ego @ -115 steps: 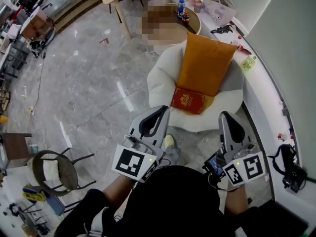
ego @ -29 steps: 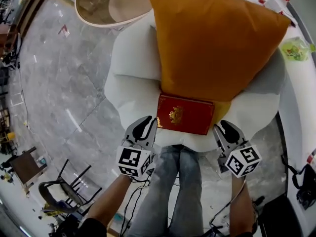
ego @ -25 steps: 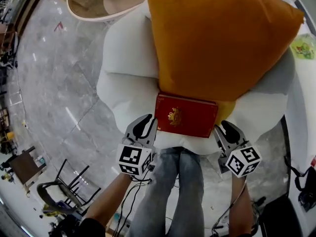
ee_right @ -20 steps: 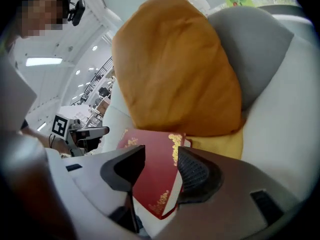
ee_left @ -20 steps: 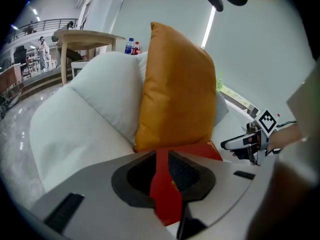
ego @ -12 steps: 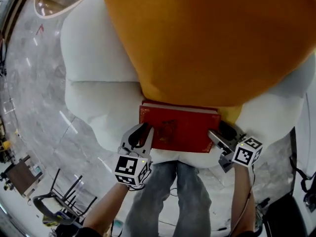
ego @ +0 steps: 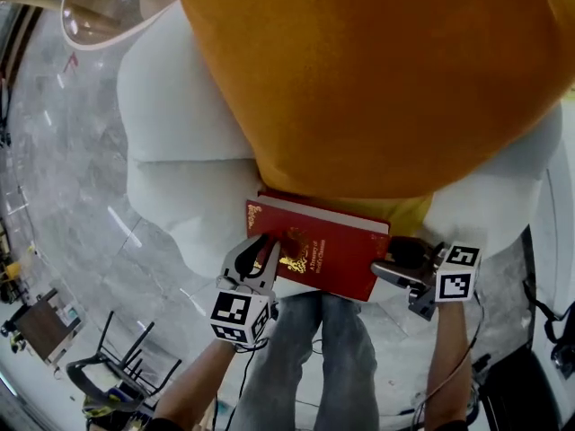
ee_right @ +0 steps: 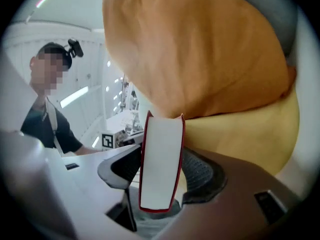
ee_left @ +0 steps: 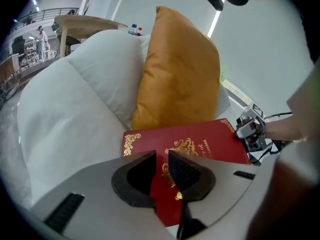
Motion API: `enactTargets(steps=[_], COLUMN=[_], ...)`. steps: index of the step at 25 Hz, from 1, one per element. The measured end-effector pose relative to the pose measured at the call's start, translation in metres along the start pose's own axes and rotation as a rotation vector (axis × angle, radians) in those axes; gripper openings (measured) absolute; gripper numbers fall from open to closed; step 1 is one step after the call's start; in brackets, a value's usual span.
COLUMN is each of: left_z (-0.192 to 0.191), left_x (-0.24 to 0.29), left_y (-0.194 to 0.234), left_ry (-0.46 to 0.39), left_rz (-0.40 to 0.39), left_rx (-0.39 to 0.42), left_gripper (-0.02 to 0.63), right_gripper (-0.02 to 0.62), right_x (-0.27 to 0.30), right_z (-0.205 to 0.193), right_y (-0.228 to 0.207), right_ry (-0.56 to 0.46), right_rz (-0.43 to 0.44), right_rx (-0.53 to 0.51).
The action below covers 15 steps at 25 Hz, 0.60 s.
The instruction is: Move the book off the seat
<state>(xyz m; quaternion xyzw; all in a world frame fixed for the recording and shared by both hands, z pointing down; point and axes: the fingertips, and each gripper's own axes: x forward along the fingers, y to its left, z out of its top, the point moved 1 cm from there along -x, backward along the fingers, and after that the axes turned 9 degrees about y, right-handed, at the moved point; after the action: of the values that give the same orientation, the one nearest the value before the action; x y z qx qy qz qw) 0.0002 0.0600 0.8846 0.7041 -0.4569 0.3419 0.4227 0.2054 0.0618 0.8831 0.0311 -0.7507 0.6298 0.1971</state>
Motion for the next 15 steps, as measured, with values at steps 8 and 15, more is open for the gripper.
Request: enactTargets(steps=[8, 15], left_z=[0.029, 0.046], left_x=[-0.038, -0.074], left_y=[-0.034, -0.035], left_ry=[-0.016, -0.037], left_rz=[-0.038, -0.03], left_rx=[0.035, 0.035], left_gripper=[0.083, 0.083], right_gripper=[0.315, 0.284], right_x=[0.031, 0.041], right_z=[0.004, 0.015], right_y=[0.087, 0.074], right_ry=[0.143, 0.029], right_rz=[0.004, -0.453], right_rx=[-0.1, -0.031])
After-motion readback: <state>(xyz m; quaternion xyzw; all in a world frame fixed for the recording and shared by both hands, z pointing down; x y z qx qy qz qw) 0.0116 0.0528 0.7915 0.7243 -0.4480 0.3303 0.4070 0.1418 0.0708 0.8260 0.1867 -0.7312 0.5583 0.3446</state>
